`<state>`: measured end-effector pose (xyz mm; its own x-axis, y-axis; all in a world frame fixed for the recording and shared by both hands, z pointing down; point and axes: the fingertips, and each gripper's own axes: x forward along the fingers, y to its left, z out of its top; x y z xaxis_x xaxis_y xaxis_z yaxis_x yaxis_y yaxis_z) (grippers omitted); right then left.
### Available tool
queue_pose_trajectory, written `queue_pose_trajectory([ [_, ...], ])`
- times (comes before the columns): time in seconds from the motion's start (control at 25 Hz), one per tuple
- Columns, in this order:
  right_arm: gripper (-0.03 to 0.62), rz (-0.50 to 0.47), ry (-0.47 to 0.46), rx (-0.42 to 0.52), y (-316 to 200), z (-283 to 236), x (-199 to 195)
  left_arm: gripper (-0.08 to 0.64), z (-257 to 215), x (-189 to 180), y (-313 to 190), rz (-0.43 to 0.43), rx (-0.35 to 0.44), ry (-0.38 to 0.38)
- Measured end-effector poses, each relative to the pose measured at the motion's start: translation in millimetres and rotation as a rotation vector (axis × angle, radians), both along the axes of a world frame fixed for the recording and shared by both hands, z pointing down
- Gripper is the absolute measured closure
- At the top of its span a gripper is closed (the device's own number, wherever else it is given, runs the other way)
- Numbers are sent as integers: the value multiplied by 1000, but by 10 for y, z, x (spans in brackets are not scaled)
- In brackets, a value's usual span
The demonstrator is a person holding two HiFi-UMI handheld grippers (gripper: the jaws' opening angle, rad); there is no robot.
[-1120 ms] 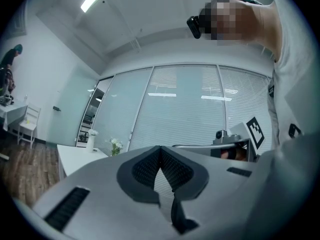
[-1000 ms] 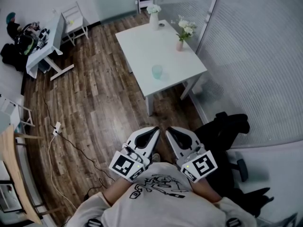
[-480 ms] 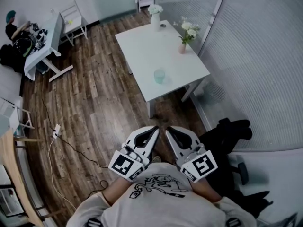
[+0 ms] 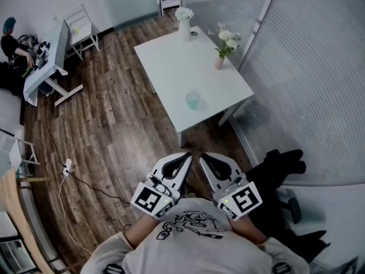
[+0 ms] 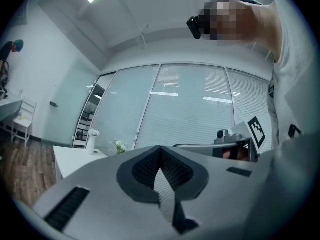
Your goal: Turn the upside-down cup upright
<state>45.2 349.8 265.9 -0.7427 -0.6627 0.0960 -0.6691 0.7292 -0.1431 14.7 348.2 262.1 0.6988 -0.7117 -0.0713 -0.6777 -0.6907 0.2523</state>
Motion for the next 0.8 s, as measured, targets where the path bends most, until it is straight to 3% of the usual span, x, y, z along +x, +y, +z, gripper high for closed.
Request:
queue_pose_trajectory([
  [0.8, 546, 37, 12, 6, -897, -19, -689, 557, -40, -674, -911, 37, 5, 2],
])
